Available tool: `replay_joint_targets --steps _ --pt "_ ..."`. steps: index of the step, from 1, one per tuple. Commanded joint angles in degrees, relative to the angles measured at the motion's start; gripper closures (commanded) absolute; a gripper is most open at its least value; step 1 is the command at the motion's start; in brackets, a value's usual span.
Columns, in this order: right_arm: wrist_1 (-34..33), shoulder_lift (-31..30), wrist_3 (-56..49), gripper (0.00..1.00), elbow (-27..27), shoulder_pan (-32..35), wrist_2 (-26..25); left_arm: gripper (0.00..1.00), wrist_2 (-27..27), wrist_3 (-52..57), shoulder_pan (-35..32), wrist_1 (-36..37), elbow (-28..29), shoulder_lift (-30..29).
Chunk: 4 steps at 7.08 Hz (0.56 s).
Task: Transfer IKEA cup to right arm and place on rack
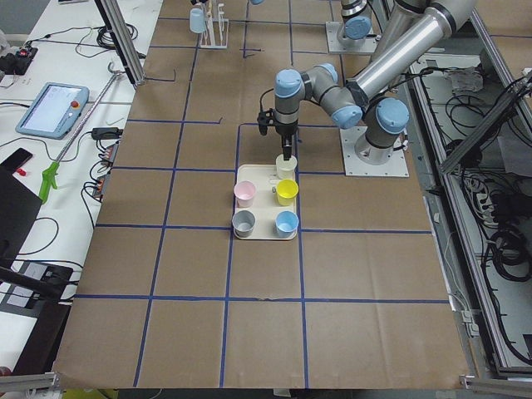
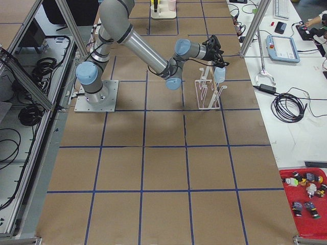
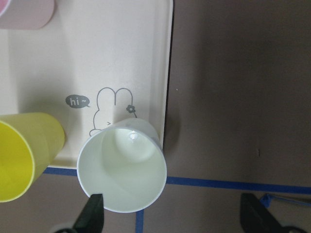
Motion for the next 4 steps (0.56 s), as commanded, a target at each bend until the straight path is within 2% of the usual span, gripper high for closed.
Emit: replay_joint_targets --steps 1,2,3,4 --pt "2.7 -3.9 7.0 0.0 -0.3 3.4 0.1 0.02 0.7 1.3 0.0 2.7 -1.2 -1.9" --pt "2.7 -4.5 14.6 0.0 -0.2 3.7 1.3 0.02 0.8 1.4 0.0 2.2 -1.2 -1.1" --pt "2.8 -6.2 18.3 0.0 0.4 3.7 5.0 0.14 0.9 1.6 0.0 2.2 -1.0 -1.1" --pt "3.2 -9.5 22.7 0.0 1.8 3.8 5.3 0.41 0.9 1.5 0.1 2.2 -1.0 -1.1"
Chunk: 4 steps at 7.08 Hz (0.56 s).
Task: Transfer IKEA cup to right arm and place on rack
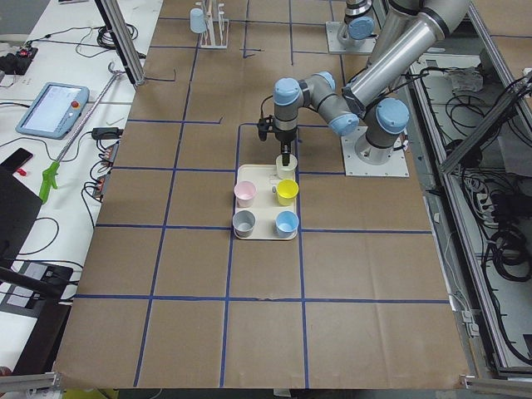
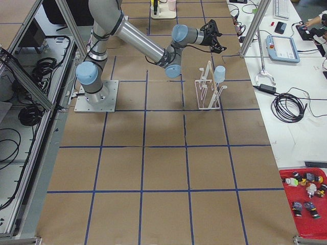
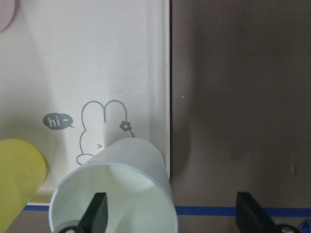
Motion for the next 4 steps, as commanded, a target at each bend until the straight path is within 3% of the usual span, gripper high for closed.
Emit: replay_joint_targets --steps 1,2,4 --pt "3.0 -6.3 13.7 0.0 4.3 0.3 1.6 0.73 0.2 -0.1 0.1 -0.1 0.0 -0.1" --pt "4.3 -9.3 19.7 0.0 6.4 1.0 1.6 0.97 0.3 -0.3 0.1 -0.2 0.0 0.0" --pt "4.3 -10.7 31.2 0.0 8.5 6.6 0.3 1.0 0.3 -0.2 0.8 0.2 0.7 0.1"
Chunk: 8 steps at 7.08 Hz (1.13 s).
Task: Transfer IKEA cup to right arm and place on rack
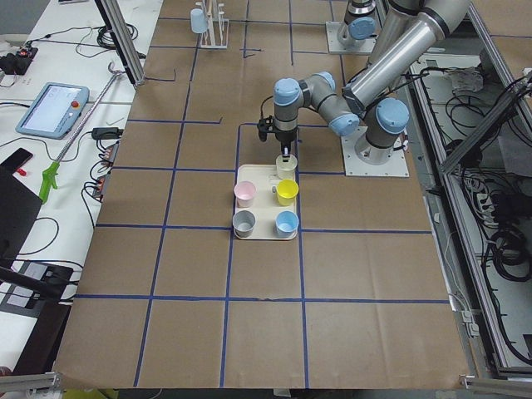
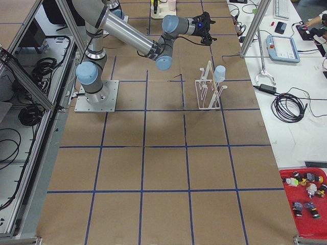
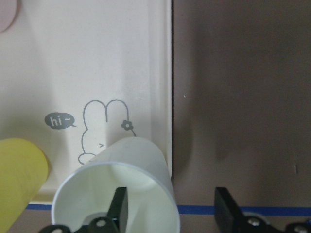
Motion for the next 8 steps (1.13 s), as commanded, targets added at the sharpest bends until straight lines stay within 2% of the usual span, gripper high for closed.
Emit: replay_joint_targets --steps 1,3,4,6,7,8 --pt "0.1 -1.5 12.1 0.0 1.5 5.9 -3.8 1.0 1.2 0.0 0.3 0.1 1.7 0.2" --pt "0.2 -2.1 25.9 0.0 1.5 9.6 -6.8 1.0 1.6 -0.6 0.1 -2.6 6.0 1.1" --pt "0.2 -2.7 31.1 0.0 1.5 10.3 -7.0 1.0 1.0 -1.2 -0.7 -6.8 10.2 1.5" --pt "0.3 -3.9 33.6 0.0 2.1 10.3 -7.0 1.0 -4.0 -1.3 -2.3 -19.5 23.4 0.8" --pt "0.2 -5.1 38.4 0.0 3.6 10.3 -7.0 1.0 -7.0 -0.8 -3.2 -25.1 29.5 -0.1" --pt "0.1 -6.9 39.6 0.0 6.0 10.2 -7.0 1.0 -9.3 -0.5 -4.0 -25.5 33.3 -1.6"
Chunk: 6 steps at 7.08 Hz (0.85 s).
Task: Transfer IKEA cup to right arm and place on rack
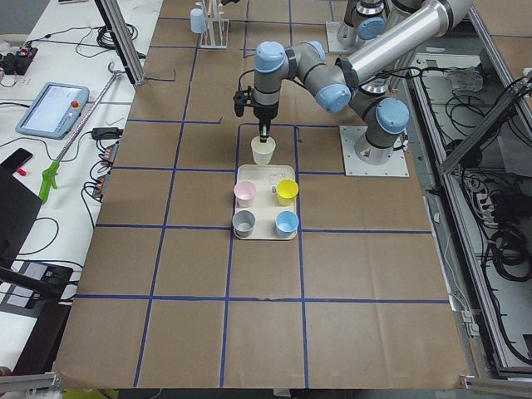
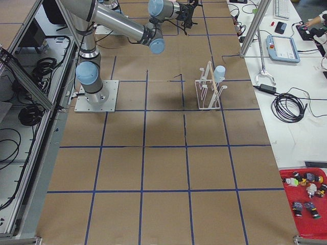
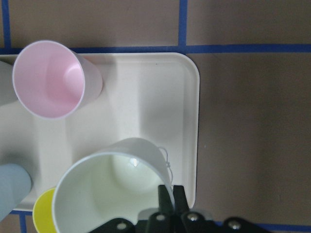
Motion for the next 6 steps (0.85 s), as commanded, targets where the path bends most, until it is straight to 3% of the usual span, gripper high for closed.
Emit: replay_joint_targets --steps 1,3,6 --pt "-0.1 -3.1 2.7 0.0 4.0 -0.3 0.1 1.0 -5.3 0.5 -1.5 -3.1 8.3 -2.5" --pt "-0.1 -4.9 2.8 0.0 6.0 -0.8 0.0 1.0 -11.1 1.4 -2.3 -2.0 9.5 -3.9" --pt "-0.3 -5.1 6.4 0.0 6.1 -0.5 0.0 1.0 -40.1 1.9 -3.5 6.1 7.7 -4.5"
